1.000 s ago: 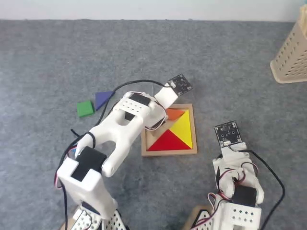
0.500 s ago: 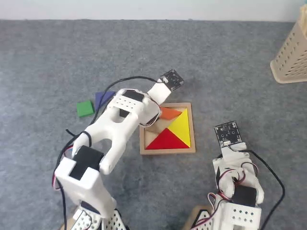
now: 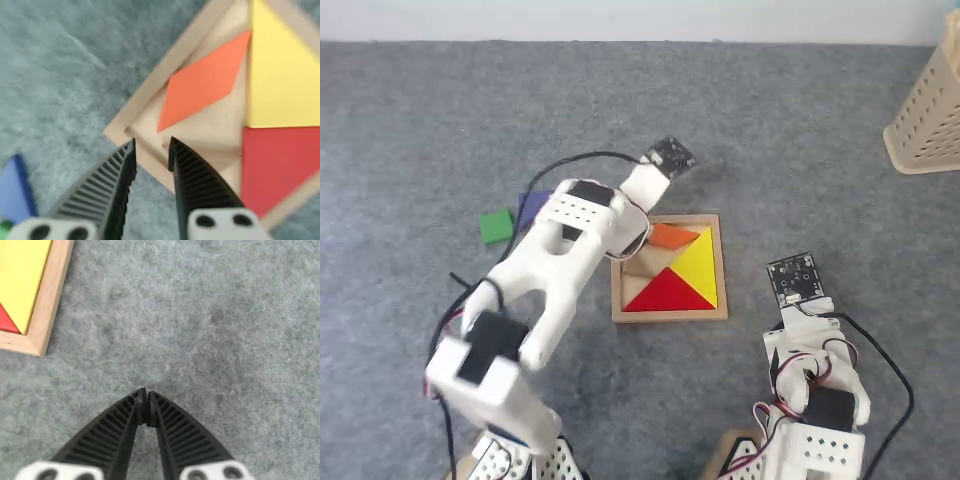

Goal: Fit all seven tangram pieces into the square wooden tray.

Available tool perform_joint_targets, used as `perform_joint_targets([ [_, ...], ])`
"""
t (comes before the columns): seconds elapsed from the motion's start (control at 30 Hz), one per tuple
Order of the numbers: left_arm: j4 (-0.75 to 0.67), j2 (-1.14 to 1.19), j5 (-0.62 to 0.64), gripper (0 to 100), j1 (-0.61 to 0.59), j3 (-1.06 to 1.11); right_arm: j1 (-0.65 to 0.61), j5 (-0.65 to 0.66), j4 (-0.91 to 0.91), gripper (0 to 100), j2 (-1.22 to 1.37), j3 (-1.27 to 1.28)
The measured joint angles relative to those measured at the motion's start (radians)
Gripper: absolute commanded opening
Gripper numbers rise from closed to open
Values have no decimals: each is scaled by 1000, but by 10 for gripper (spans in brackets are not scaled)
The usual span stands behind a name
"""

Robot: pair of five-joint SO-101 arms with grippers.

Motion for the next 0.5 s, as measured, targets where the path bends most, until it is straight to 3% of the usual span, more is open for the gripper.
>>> perform_joint_targets([
  [0.2,38,-160,-3,100,31,118,0,0,0,9,0,0],
  [0.5,8,-71,-2,100,43,138,0,0,0,9,0,0],
])
